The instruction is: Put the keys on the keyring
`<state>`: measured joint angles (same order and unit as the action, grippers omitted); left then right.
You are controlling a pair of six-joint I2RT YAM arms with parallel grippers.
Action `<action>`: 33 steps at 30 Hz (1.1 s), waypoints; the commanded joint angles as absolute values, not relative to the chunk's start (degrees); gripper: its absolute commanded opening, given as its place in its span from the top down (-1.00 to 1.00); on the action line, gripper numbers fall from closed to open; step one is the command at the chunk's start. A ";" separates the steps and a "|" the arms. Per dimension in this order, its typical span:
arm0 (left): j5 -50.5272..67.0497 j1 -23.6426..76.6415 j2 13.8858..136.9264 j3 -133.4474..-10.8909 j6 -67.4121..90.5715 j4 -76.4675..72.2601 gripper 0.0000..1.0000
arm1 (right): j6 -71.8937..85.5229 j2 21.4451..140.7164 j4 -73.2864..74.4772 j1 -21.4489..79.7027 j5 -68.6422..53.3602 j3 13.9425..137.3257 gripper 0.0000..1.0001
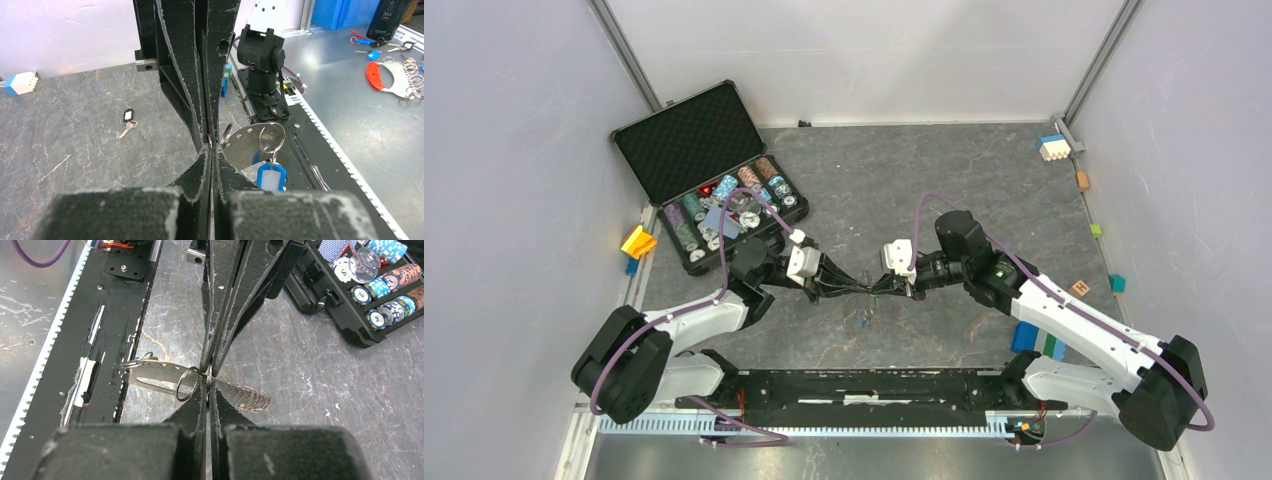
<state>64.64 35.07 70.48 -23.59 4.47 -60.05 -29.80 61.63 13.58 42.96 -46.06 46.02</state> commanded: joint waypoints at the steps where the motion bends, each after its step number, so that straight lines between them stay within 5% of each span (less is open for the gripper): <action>1: 64.86 34.98 69.89 -23.79 2.96 -59.05 0.96 | -30.08 60.34 12.78 42.71 -42.54 46.59 1.00; 4: 64.95 34.98 69.58 -25.27 -2.95 -50.91 0.93 | -31.31 60.55 15.38 42.93 -39.97 48.68 1.00; 10: 61.62 34.99 68.93 -29.50 -11.55 -35.00 0.45 | -35.27 62.51 24.06 45.79 -32.72 54.13 1.00; 19: 58.36 34.99 67.65 -33.43 -17.36 -24.88 0.05 | -36.21 67.27 30.80 49.57 -23.99 59.06 1.00; 33: 55.43 35.67 68.54 -37.07 -26.35 -16.08 0.22 | -35.73 72.08 36.35 53.14 -16.42 65.26 1.00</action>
